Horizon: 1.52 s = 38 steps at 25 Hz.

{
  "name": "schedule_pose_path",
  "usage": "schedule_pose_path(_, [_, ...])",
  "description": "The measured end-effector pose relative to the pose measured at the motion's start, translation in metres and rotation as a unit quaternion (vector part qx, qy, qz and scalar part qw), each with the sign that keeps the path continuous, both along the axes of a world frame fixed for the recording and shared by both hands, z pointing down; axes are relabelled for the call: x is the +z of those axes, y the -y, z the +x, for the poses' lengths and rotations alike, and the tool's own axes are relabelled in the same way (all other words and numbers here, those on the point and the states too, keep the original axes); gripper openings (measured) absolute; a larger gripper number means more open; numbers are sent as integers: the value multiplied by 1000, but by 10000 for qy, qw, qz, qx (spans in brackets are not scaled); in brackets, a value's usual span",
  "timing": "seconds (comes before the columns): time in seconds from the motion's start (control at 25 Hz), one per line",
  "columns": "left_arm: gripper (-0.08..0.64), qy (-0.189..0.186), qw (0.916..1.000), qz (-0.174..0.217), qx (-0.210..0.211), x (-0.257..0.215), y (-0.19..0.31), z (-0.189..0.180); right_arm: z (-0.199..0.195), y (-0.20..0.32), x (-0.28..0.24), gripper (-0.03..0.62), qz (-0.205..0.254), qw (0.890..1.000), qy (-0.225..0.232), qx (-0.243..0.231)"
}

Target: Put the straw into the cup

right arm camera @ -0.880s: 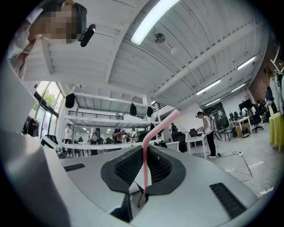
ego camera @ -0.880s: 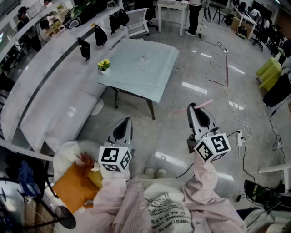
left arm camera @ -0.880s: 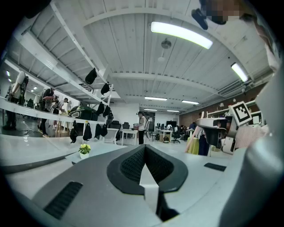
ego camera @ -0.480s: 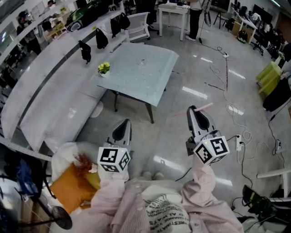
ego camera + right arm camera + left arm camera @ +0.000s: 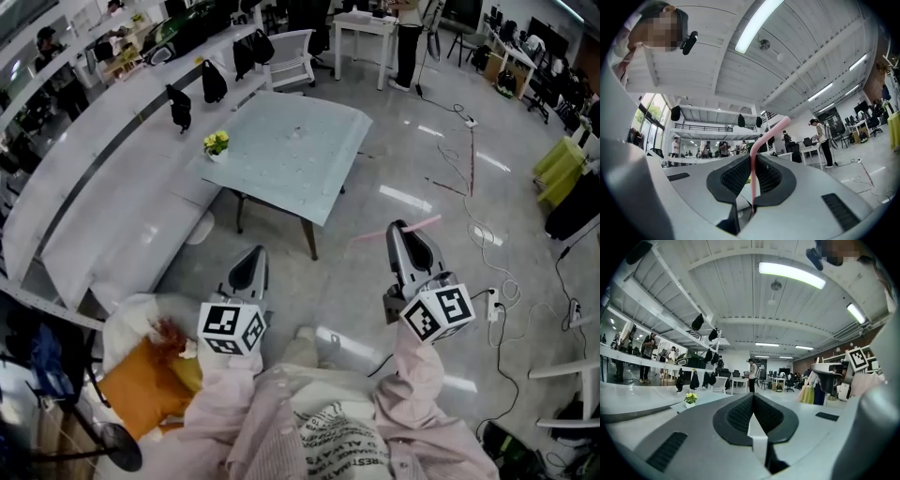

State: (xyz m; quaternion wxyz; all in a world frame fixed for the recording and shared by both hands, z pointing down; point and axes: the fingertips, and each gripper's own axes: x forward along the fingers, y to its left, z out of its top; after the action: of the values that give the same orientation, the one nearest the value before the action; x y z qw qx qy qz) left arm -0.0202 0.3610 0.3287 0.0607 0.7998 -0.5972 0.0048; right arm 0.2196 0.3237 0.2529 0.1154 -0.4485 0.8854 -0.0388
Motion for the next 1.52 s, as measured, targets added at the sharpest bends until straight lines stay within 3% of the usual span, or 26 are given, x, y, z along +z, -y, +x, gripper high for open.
schedule_pose_path(0.32, [0,-90,9999,-24,55,10,61,-3,-5,58,12,25,-109,9999,-41,15])
schedule_pose_path(1.08, [0,-284,9985,-460,28,43,288,-62,-64,289,43,25,-622,9980,-112,51])
schedule_pose_path(1.52, [0,-278,9978,-507,337,48,352,-53,-56,339,48,25,-663,9972,-33,333])
